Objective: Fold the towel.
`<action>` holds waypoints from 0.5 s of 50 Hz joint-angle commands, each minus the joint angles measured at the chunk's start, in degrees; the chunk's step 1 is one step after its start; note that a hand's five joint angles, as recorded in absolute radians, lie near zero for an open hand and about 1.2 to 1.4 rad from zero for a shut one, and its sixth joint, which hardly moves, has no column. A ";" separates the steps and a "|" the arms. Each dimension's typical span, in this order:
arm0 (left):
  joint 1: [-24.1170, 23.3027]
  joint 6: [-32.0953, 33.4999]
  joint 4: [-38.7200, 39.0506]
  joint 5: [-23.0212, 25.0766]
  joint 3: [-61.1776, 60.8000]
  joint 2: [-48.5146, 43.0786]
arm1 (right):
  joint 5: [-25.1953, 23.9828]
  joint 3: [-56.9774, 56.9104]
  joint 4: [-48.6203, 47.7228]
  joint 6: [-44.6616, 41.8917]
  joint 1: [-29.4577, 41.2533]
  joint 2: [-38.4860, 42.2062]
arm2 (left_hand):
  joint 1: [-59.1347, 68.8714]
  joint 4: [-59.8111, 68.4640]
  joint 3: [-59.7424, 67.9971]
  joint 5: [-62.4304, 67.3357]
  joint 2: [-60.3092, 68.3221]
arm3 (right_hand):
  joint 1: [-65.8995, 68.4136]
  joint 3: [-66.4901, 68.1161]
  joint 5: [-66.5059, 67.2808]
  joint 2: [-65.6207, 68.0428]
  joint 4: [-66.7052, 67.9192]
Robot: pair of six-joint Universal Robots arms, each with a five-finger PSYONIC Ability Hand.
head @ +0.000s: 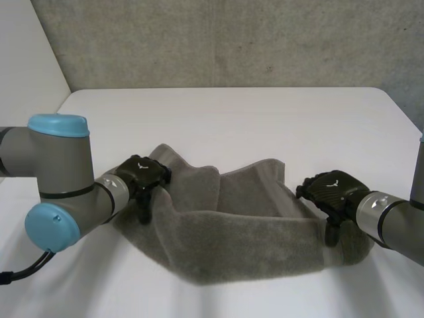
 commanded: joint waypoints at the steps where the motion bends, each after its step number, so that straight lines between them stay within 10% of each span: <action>1: -0.44 0.01 0.25 -0.12 -0.45 -0.68 | 1.70 -0.24 0.24 -1.74 -2.44 0.13 | -0.08 -0.03 -0.14 -10.36 0.47 | 13.45 13.73 13.18 13.90 13.79; 9: -0.53 0.01 0.16 -0.12 -0.45 -0.94 | 1.52 -0.07 1.12 -2.10 -3.23 0.13 | 29.32 29.37 29.26 19.04 29.87 | 23.39 23.67 23.12 23.84 23.73; 25: -0.62 0.28 -0.02 -0.12 -0.63 -0.77 | 0.91 -0.51 5.16 -5.96 -3.32 1.09 | 40.83 40.88 40.77 30.55 41.38 | 24.46 24.75 24.20 24.91 24.80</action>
